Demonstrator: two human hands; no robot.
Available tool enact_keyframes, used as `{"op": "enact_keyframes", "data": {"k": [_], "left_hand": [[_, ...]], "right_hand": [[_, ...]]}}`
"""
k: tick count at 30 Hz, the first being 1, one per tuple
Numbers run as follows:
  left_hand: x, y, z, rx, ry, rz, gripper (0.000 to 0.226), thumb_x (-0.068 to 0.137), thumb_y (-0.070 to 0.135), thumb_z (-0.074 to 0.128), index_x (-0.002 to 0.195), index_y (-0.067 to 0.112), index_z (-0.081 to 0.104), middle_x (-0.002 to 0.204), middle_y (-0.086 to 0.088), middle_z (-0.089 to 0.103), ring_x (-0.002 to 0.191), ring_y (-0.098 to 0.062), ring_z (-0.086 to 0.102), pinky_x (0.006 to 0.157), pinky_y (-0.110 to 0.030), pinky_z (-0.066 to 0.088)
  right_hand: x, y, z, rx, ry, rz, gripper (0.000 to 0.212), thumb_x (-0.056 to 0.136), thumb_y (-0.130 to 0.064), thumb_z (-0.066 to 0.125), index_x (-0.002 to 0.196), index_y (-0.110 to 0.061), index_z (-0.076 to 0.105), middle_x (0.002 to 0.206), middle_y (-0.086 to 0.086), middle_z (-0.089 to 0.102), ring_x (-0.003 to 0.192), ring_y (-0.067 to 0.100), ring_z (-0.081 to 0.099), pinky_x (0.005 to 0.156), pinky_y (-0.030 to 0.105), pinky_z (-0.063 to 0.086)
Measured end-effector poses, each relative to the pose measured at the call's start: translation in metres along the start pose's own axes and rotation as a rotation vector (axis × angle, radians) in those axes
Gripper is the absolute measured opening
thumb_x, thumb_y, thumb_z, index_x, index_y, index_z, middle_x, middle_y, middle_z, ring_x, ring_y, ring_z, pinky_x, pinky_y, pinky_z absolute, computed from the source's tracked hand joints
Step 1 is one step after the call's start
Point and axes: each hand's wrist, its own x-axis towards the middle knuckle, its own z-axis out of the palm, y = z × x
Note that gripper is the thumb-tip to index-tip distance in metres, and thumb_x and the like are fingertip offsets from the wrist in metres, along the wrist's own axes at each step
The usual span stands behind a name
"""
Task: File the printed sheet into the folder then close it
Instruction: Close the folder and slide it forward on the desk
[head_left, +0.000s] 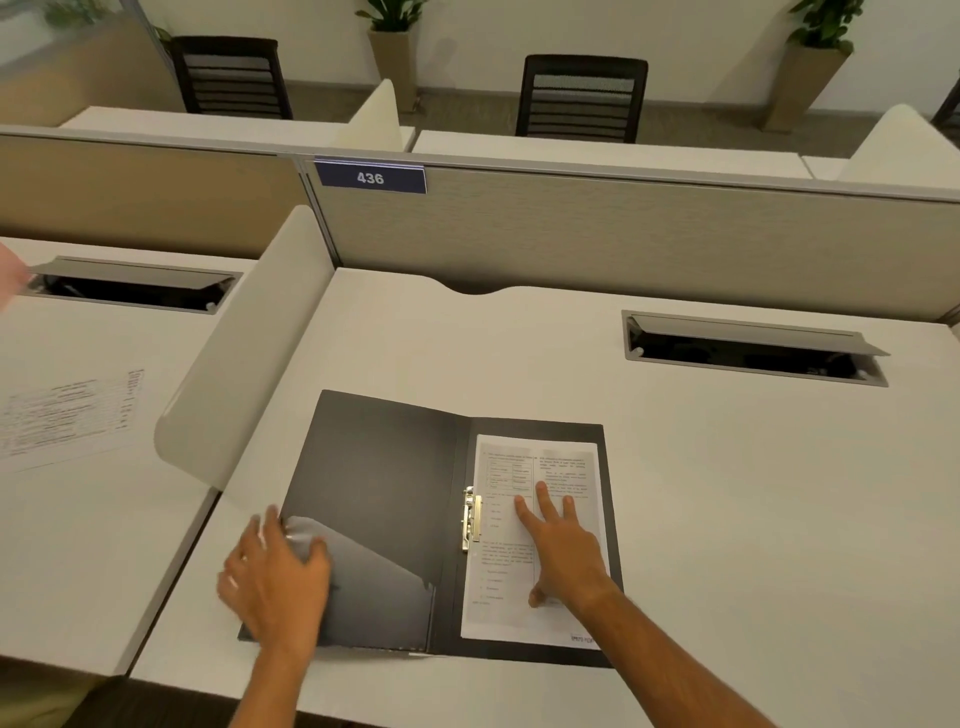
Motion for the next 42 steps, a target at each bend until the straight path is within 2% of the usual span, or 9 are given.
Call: {"op": "enact_keyframes", "data": {"k": [4, 12, 18, 23, 26, 31, 35, 39, 42], "left_hand": [[0.011, -0.017, -0.022, -0.424, -0.128, -0.238, 0.071, 0.103, 0.045, 0.068, 0.16, 0.014, 0.039, 0.154, -0.024, 0.055, 0.139, -0.052, 0.052, 0.111, -0.072, 0.044], [0.003, 0.002, -0.086, -0.707, -0.163, -0.035, 0.01, 0.105, 0.028, 0.07, 0.114, 0.03, 0.073, 0.116, -0.005, 0.074, 0.111, -0.033, 0.068, 0.087, -0.048, 0.059], [-0.026, 0.055, -0.112, -0.943, -0.419, 0.202, 0.024, 0.096, 0.042, 0.069, 0.107, 0.024, 0.081, 0.095, -0.004, 0.082, 0.075, -0.027, 0.078, 0.056, -0.032, 0.062], [-0.058, 0.098, -0.071, -0.916, -0.568, 0.305, 0.038, 0.096, 0.064, 0.066, 0.113, 0.034, 0.082, 0.112, 0.006, 0.083, 0.099, -0.017, 0.079, 0.072, -0.042, 0.068], [-0.074, 0.112, -0.041, -0.773, -0.536, 0.378, 0.069, 0.078, 0.093, 0.06, 0.127, 0.047, 0.075, 0.129, 0.025, 0.074, 0.118, -0.002, 0.07, 0.097, -0.043, 0.065], [-0.098, 0.12, 0.01, -0.225, -0.575, 0.529, 0.093, 0.08, 0.097, 0.047, 0.162, 0.056, 0.03, 0.177, 0.02, 0.021, 0.163, -0.015, 0.026, 0.129, -0.051, 0.034], [-0.114, 0.115, 0.039, 0.003, -0.578, 0.591, 0.108, 0.081, 0.091, 0.055, 0.168, 0.052, 0.004, 0.18, 0.017, -0.013, 0.168, -0.021, 0.003, 0.125, -0.046, 0.041], [-0.123, 0.119, 0.053, 0.137, -0.524, 0.633, 0.116, 0.081, 0.089, 0.059, 0.17, 0.045, -0.003, 0.179, 0.012, -0.023, 0.168, -0.026, -0.005, 0.117, -0.043, 0.051], [-0.127, 0.126, 0.061, 0.25, -0.502, 0.646, 0.118, 0.084, 0.083, 0.064, 0.17, 0.04, -0.004, 0.179, 0.005, -0.025, 0.168, -0.033, -0.007, 0.117, -0.043, 0.051]], "right_hand": [[0.001, 0.002, 0.002, -0.007, -0.001, 0.0, 0.128, 0.086, -0.048, 0.088, 0.173, -0.039, -0.006, 0.184, -0.003, -0.018, 0.17, 0.039, -0.01, 0.132, 0.052, 0.032], [-0.009, 0.011, 0.007, 0.087, 0.044, 0.031, 0.125, 0.082, -0.053, 0.089, 0.173, -0.036, 0.005, 0.185, -0.003, -0.012, 0.172, 0.033, -0.001, 0.131, 0.048, 0.035], [-0.036, 0.028, 0.024, 0.305, 0.193, 0.045, 0.083, 0.075, -0.056, 0.093, 0.141, -0.042, 0.046, 0.167, -0.012, 0.033, 0.146, 0.022, 0.053, 0.111, 0.03, 0.057], [-0.052, 0.05, 0.035, 0.735, 0.283, 0.005, 0.042, 0.085, -0.034, 0.093, 0.121, -0.032, 0.071, 0.153, -0.013, 0.058, 0.142, 0.008, 0.055, 0.124, 0.04, 0.049], [-0.057, 0.053, 0.015, 1.168, 0.411, 0.173, 0.025, 0.087, -0.043, 0.086, 0.106, -0.026, 0.085, 0.114, -0.009, 0.084, 0.113, 0.019, 0.081, 0.098, 0.041, 0.068], [-0.066, 0.055, -0.027, 1.652, 0.444, 0.317, 0.029, 0.108, -0.044, 0.063, 0.111, -0.022, 0.082, 0.112, 0.003, 0.087, 0.1, 0.03, 0.086, 0.077, 0.038, 0.071], [-0.073, 0.062, -0.029, 1.325, 0.464, 0.419, 0.009, 0.1, -0.025, 0.079, 0.108, -0.028, 0.077, 0.115, 0.008, 0.082, 0.099, 0.027, 0.08, 0.085, 0.042, 0.068], [-0.08, 0.063, -0.013, 0.775, 0.407, 0.378, 0.041, 0.094, -0.018, 0.085, 0.133, -0.02, 0.069, 0.148, 0.008, 0.066, 0.126, 0.03, 0.07, 0.105, 0.039, 0.058], [-0.083, 0.053, 0.001, 0.361, 0.111, 0.187, 0.088, 0.095, -0.042, 0.08, 0.168, -0.019, 0.037, 0.183, 0.002, 0.014, 0.168, 0.028, 0.022, 0.134, 0.038, 0.028]]}}
